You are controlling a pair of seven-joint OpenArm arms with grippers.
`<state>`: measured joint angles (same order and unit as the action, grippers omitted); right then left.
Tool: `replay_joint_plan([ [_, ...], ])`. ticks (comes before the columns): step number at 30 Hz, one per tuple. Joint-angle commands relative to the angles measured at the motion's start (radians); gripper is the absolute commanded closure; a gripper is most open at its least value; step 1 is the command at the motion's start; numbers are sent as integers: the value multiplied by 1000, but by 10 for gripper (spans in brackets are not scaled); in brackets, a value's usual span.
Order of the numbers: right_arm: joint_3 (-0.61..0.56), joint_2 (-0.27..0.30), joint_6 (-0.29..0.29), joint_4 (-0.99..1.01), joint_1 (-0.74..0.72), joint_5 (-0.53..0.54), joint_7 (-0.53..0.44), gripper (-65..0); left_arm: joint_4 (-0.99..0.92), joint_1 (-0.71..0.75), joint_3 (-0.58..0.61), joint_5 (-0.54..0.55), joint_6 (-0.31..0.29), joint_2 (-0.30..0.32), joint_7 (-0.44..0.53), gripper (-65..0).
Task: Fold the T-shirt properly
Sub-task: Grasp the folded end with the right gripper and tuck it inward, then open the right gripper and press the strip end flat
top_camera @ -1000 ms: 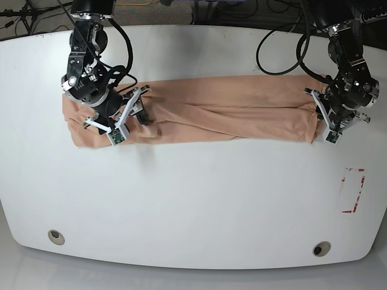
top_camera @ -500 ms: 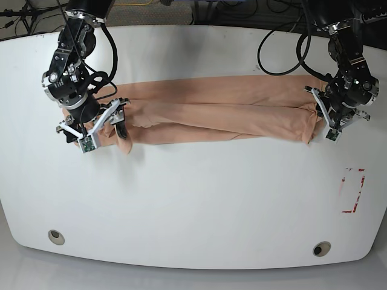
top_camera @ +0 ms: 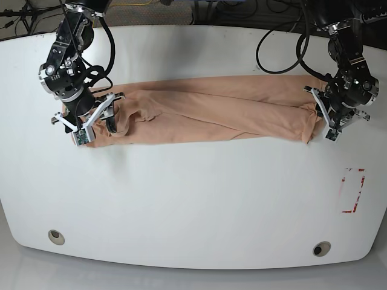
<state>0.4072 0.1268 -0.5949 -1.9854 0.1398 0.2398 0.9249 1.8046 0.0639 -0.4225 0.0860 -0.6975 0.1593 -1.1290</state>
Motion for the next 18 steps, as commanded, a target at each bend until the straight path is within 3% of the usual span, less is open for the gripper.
replay_joint_plan([
  [1, 9, 12, 3, -9, -39, 7, -25, -322, 17, -12, -3, 5, -1, 13, 14, -140],
  [13, -1, -2, -6, -50, 27, 25, 38, -311, 14, -12, -3, 4, -1, 13, 14, -140],
  [18, -1, -20, -40, -50, 65, 85, 46, -209, -16, -12, -5, 4, -1, 35, 14, -140],
])
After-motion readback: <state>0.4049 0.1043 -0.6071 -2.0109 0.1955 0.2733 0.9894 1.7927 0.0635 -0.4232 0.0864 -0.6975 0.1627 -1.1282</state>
